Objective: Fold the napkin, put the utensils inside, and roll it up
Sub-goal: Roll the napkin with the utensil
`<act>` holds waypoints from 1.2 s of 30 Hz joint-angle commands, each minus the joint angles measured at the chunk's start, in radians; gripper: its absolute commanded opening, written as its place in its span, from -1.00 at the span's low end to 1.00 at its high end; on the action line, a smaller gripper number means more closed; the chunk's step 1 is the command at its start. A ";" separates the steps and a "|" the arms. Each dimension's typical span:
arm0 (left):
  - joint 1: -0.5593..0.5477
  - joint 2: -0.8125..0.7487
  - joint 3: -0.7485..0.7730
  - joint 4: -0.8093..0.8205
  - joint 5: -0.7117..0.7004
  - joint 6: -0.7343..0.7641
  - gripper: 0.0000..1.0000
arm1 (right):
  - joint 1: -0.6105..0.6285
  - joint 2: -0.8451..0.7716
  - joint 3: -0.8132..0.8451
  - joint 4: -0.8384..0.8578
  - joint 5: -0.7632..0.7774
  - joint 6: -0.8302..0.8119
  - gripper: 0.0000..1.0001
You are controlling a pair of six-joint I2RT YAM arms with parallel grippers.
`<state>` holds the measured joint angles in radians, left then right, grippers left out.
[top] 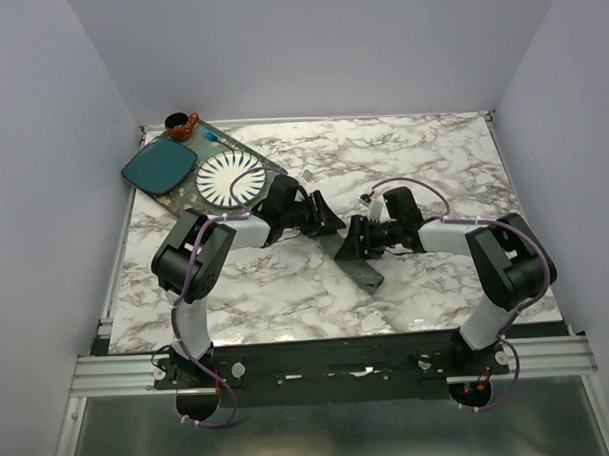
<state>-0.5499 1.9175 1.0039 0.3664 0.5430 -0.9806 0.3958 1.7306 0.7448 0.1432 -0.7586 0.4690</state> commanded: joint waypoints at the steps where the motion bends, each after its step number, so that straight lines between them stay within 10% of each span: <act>1: 0.001 0.023 -0.011 0.017 -0.021 0.025 0.03 | 0.029 -0.101 0.059 -0.321 0.278 -0.111 0.55; 13: 0.018 0.051 -0.005 0.026 -0.002 0.007 0.02 | 0.489 -0.132 0.341 -0.760 1.266 -0.188 0.92; 36: 0.042 0.069 0.012 -0.007 0.025 0.014 0.02 | 0.604 0.182 0.449 -0.737 1.407 -0.259 0.42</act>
<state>-0.5228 1.9602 1.0100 0.4015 0.5762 -0.9890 1.0016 1.8725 1.1965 -0.6029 0.6415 0.1894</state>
